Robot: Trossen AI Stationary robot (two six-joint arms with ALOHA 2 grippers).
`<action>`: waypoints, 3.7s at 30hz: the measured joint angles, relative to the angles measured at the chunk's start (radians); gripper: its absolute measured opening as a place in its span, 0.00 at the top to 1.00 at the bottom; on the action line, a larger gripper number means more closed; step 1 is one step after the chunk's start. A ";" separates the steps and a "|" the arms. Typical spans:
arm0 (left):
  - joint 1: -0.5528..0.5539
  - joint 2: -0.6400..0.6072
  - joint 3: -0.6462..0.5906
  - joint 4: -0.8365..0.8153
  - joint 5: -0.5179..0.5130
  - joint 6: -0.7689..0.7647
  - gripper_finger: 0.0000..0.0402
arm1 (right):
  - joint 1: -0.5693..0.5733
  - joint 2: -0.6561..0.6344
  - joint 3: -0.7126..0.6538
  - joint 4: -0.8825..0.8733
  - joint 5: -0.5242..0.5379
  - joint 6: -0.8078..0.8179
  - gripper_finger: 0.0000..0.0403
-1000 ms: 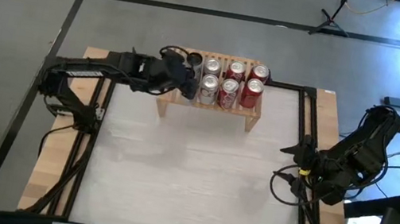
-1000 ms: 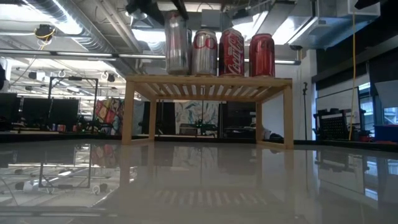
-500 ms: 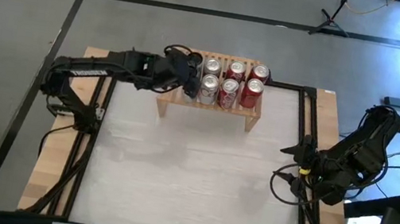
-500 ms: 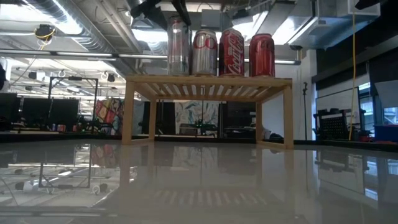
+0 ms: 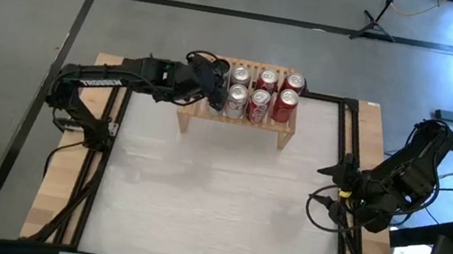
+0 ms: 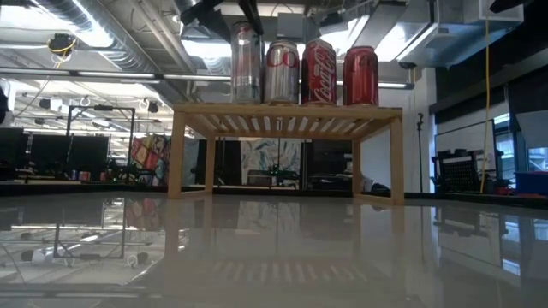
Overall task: Place canned beverage on shelf
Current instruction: Put the white pink soda can aligned with the other white pink soda can on the shelf, then return to Home Position
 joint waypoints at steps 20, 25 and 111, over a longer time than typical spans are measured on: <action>0.000 -0.017 0.033 -0.001 0.093 0.058 0.18 | 0.000 0.000 0.000 0.001 0.000 0.000 0.11; 0.000 -0.020 0.091 -0.010 0.147 0.134 0.18 | 0.000 0.000 0.000 0.012 -0.017 0.000 0.11; -0.283 -0.779 -1.096 0.990 0.444 0.575 0.74 | -0.877 -0.680 -0.945 1.306 -0.832 -0.763 1.00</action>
